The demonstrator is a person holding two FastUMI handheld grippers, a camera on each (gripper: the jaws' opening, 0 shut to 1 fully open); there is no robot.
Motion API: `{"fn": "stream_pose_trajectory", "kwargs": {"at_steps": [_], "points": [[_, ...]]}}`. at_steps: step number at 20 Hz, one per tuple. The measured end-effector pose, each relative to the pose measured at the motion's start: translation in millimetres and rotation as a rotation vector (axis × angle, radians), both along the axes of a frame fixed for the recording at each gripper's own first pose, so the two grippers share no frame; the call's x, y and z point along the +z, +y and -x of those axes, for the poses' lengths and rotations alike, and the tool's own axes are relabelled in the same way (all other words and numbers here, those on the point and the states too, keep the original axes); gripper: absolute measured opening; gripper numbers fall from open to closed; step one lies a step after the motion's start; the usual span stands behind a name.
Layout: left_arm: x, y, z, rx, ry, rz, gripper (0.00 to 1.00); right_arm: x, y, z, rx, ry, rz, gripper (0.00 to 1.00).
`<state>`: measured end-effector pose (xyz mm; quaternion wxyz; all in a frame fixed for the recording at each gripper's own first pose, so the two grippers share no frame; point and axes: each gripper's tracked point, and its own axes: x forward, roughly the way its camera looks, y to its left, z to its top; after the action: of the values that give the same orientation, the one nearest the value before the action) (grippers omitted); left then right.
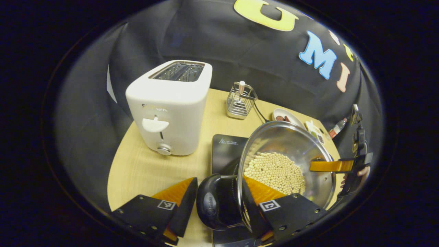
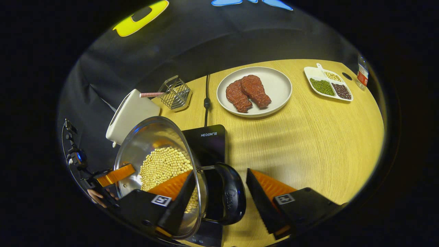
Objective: First push the handle of the pot to place it horizontally, then grasp the pot with both hands and set it on the induction cooktop.
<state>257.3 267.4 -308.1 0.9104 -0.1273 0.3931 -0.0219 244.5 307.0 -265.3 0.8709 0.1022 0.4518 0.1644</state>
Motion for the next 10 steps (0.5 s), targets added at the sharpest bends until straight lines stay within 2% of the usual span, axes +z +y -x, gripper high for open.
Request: {"fn": "stream_pose_trajectory", "kwargs": {"at_steps": [1,2,3,7,10], "points": [[4.6,1.2,1.4,0.012,-0.008,-0.005,0.8,5.1,-3.0,0.1,0.001,-0.013,0.004,0.93],[9.3,3.6,7.4,0.021,-0.008,-0.008,0.81,9.2,-5.8,2.8,0.001,-0.022,0.006,0.93],[12.7,4.6,12.8,0.027,0.0,-0.012,0.81,14.8,-9.7,5.2,0.001,-0.031,0.006,0.98],[37.4,3.2,26.5,0.064,-0.03,-0.024,0.81,37.1,-29.3,15.8,0.0,-0.073,0.016,0.98],[72.1,9.6,38.5,0.12,-0.104,-0.083,0.8,61.8,-53.5,21.0,-0.018,-0.132,0.032,0.98]]}}
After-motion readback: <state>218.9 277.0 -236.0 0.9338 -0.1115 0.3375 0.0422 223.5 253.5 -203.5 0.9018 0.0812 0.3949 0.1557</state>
